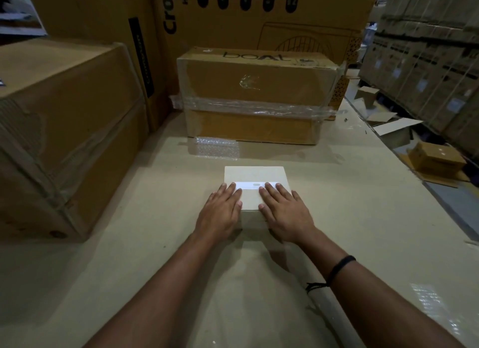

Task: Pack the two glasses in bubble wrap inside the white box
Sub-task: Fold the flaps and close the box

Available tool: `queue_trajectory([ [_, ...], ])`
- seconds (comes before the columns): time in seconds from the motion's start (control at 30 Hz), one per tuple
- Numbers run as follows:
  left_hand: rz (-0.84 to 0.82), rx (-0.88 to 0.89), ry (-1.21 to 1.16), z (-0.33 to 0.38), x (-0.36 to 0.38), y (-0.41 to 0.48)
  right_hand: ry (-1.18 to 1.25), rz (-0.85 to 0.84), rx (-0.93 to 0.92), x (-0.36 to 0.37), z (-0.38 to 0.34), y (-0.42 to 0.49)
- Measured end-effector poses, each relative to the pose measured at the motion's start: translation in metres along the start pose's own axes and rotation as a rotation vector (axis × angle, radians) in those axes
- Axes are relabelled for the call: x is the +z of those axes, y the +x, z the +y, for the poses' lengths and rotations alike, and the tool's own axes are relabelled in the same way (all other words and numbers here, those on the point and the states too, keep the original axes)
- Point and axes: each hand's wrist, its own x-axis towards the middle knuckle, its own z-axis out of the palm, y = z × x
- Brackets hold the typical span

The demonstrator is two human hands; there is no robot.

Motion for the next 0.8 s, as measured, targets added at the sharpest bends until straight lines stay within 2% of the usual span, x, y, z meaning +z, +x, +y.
queue_trajectory([
  [0.1, 0.077, 0.037, 0.002, 0.001, 0.003, -0.012, -0.015, 0.005, -0.03, 0.001, -0.002, -0.011],
  [0.2, 0.219, 0.091, -0.018, 0.003, 0.016, -0.035, -0.048, 0.154, -0.009, 0.022, -0.006, -0.031],
  [0.3, 0.251, 0.11, -0.064, 0.002, 0.021, -0.035, -0.038, 0.21, 0.009, 0.034, -0.008, -0.031],
  [0.4, 0.229, -0.017, -0.183, 0.0, 0.019, -0.032, 0.055, 0.276, 0.019, 0.033, 0.0, -0.027],
  [0.47, 0.263, -0.134, -0.296, -0.003, 0.017, -0.032, 0.207, 0.33, 0.09, 0.032, 0.011, -0.025],
  [0.57, 0.296, -0.135, -0.428, -0.006, 0.019, -0.028, 0.418, 0.284, 0.144, 0.034, 0.018, -0.017],
  [0.67, 0.299, -0.158, -0.456, -0.011, 0.017, -0.012, 0.413, 0.329, 0.087, 0.037, 0.019, 0.0],
  [0.8, 0.296, -0.163, -0.413, -0.016, 0.011, 0.021, 0.429, 0.348, 0.121, 0.034, 0.024, 0.029],
])
